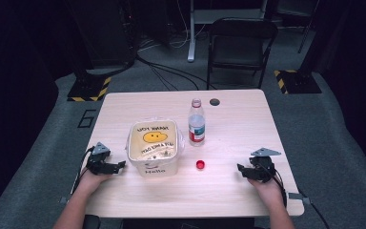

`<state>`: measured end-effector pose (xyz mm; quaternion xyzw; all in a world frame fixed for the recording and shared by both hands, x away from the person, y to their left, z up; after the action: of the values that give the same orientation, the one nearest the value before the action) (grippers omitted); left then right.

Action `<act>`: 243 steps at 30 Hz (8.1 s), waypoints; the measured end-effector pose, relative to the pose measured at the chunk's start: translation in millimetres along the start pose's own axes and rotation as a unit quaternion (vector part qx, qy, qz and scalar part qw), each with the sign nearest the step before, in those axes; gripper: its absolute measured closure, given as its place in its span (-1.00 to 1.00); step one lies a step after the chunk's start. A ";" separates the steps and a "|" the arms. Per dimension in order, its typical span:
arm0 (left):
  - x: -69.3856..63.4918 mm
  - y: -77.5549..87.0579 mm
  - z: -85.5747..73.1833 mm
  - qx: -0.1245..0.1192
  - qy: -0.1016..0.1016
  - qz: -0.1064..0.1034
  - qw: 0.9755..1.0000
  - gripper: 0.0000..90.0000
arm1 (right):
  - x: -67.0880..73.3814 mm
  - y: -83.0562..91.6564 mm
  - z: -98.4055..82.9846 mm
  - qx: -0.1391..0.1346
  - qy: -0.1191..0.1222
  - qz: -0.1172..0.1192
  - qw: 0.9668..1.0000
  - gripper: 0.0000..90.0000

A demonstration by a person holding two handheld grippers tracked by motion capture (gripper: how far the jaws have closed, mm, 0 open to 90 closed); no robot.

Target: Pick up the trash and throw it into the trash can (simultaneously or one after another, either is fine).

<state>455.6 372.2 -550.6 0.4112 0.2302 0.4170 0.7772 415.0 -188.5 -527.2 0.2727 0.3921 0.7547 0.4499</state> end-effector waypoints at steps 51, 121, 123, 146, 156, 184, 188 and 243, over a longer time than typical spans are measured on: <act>5.6 1.1 0.2 0.006 -0.018 -0.009 1.000 -0.79 | 72.6 36.2 107.2 -0.073 0.044 0.046 0.995 -0.21; 6.0 0.2 0.2 0.000 -0.017 -0.012 1.000 -0.78 | 104.8 -16.3 203.0 -0.068 0.063 0.001 0.996 -0.71; 6.1 0.7 0.1 0.003 -0.018 -0.013 1.000 -0.78 | 106.3 -17.4 204.0 -0.071 0.064 -0.001 0.995 -0.70; 6.1 0.6 0.2 0.003 -0.019 -0.012 1.000 -0.78 | 113.5 -10.3 208.2 -0.072 0.072 -0.002 0.995 -0.38; 6.2 0.6 0.2 0.003 -0.019 -0.012 1.000 -0.78 | 119.3 8.1 211.5 -0.083 0.099 -0.001 0.992 -0.38; 6.2 -0.1 0.3 -0.001 -0.019 -0.011 1.000 -0.78 | 129.9 77.3 226.2 -0.104 0.130 0.027 0.986 -0.37; 6.1 -0.1 0.3 -0.001 -0.018 -0.011 1.000 -0.78 | 133.0 84.2 228.8 -0.103 0.137 0.030 0.985 -0.37; 5.7 -0.4 0.5 -0.004 -0.015 -0.012 1.000 -0.78 | 204.7 126.9 259.0 -0.142 0.215 0.090 0.962 -0.37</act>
<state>459.3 376.6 -550.8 0.4117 0.2219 0.4022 0.7871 462.6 47.4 -268.1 0.0719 0.3423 0.8806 0.3197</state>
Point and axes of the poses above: each handheld gripper's, and its own axes: y roughly backward along the jaws, z roughly out of its top, x roughly to its left, the point moved 3 cm from there along -y, roughly forward along the jaws, and after that the axes turned 14 degrees about x, right-handed, at the moved point
